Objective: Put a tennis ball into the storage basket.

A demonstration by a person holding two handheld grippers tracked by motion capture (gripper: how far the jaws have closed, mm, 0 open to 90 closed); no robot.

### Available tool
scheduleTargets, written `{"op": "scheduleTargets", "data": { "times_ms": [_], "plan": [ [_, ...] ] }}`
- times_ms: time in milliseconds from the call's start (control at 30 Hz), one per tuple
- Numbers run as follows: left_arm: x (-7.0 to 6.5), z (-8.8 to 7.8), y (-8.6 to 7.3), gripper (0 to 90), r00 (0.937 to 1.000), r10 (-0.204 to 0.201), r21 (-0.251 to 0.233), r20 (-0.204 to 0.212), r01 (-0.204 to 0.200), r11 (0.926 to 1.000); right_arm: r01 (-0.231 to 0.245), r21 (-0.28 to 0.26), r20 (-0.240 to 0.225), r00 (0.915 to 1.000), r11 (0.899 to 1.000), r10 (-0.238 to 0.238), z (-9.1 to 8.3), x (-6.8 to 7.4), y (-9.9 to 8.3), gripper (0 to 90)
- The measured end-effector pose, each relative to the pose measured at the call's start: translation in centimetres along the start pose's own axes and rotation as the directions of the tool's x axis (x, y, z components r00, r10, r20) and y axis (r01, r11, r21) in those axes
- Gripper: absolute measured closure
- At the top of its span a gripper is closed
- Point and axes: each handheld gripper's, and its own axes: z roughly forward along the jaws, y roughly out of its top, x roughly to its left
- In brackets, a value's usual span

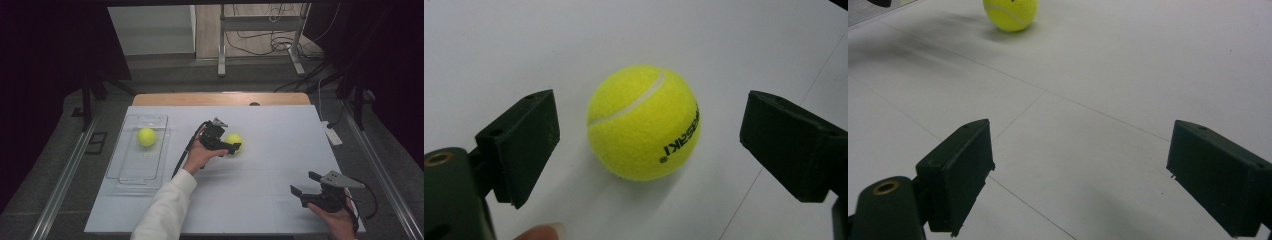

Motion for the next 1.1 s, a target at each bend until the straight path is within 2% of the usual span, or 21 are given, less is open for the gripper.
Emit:
{"op": "scheduleTargets", "data": {
  "times_ms": [533, 700, 800, 933, 1100],
  "plan": [
    [-0.1, 1.5, 0.2, 9.9, 0.9999, -0.011, 0.019, 0.000, 0.011, 0.9998, -0.003, 0.002, 0.001, 1.0000, 1.000, 0.003, 0.0, -0.1, 0.0, 11.4],
    [-0.2, 2.1, 0.0, 10.8, 0.9999, -0.012, 0.051, -0.007, 0.013, 0.9986, -0.004, -0.001, -0.002, 1.0000, 1.000, 0.004, 0.0, -0.1, 0.0, 11.4],
    [-0.2, 2.4, -0.1, 13.1, 0.9998, -0.011, 0.064, -0.014, 0.012, 0.9979, -0.005, 0.000, -0.002, 1.0000, 1.000, 0.005, 0.0, -0.1, -0.1, 11.4],
    [-0.3, 2.5, -0.1, 25.6, 0.9996, -0.002, 0.066, -0.028, 0.004, 0.9978, -0.006, 0.000, 0.000, 1.0000, 1.000, 0.006, 0.0, -0.1, -0.1, 11.4],
    [-0.1, 2.4, -0.1, 27.0, 0.9997, -0.016, 0.069, -0.019, 0.017, 0.9975, -0.006, 0.000, 0.002, 1.0000, 1.000, 0.006, 0.0, -0.1, -0.1, 11.4]
  ]
}}
